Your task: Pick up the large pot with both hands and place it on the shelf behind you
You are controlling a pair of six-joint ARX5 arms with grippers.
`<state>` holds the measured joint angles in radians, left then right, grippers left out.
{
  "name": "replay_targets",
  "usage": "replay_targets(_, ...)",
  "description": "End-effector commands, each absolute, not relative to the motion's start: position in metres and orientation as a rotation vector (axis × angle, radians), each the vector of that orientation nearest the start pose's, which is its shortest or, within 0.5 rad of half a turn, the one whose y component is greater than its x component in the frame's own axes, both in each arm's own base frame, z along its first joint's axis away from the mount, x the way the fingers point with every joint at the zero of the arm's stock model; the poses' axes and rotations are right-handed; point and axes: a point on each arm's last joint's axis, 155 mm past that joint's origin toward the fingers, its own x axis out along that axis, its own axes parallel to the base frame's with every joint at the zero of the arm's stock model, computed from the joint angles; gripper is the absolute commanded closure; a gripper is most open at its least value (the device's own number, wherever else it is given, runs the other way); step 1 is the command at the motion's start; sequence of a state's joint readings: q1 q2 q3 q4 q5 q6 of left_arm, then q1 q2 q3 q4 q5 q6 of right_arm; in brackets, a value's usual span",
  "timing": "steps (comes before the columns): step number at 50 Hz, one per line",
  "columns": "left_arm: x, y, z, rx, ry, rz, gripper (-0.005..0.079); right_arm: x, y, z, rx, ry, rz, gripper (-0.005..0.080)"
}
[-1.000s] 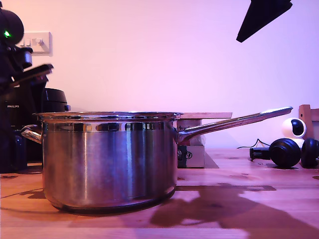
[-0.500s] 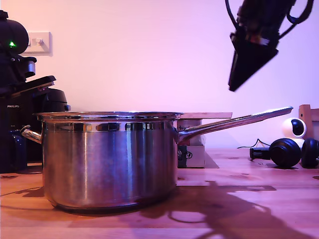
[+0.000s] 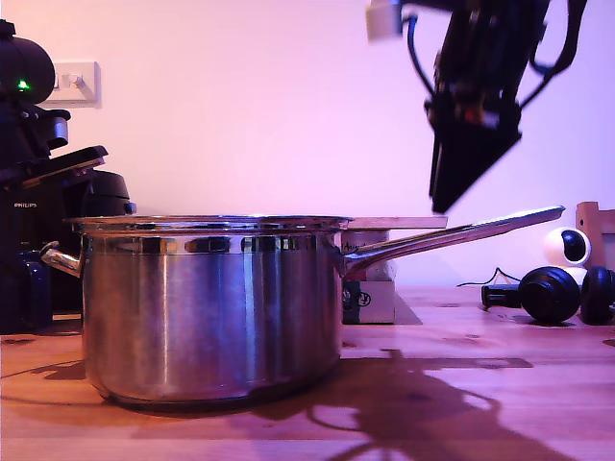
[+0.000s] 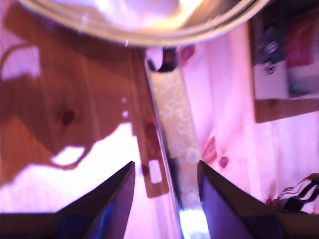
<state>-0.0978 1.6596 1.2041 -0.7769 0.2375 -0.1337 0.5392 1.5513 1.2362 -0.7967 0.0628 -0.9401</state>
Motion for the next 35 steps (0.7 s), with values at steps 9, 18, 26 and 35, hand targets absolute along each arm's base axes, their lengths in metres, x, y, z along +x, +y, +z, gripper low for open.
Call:
replay_targets(9, 0.370, -0.085, 0.078, -0.195, 1.247, -0.225, 0.0225, 0.342, 0.192, 0.126, -1.252, 0.722, 0.953, 0.0394)
replay_targets(18, 0.371, -0.085, 0.078, -0.195, 1.245, -0.227, 0.0225, 0.346, 0.189, 0.116, -1.289, 0.744, 0.949, 0.0394)
replay_targets(26, 0.372, -0.085, 0.079, -0.195, 1.240, -0.228, 0.0225, 0.346, 0.189, 0.108, -1.318, 0.760, 0.962, 0.0394)
replay_targets(35, 0.372, -0.085, 0.079, -0.196, 1.237, -0.230, 0.0225, 0.355, 0.194, 0.110, -1.347, 0.710, 0.960, 0.0393)
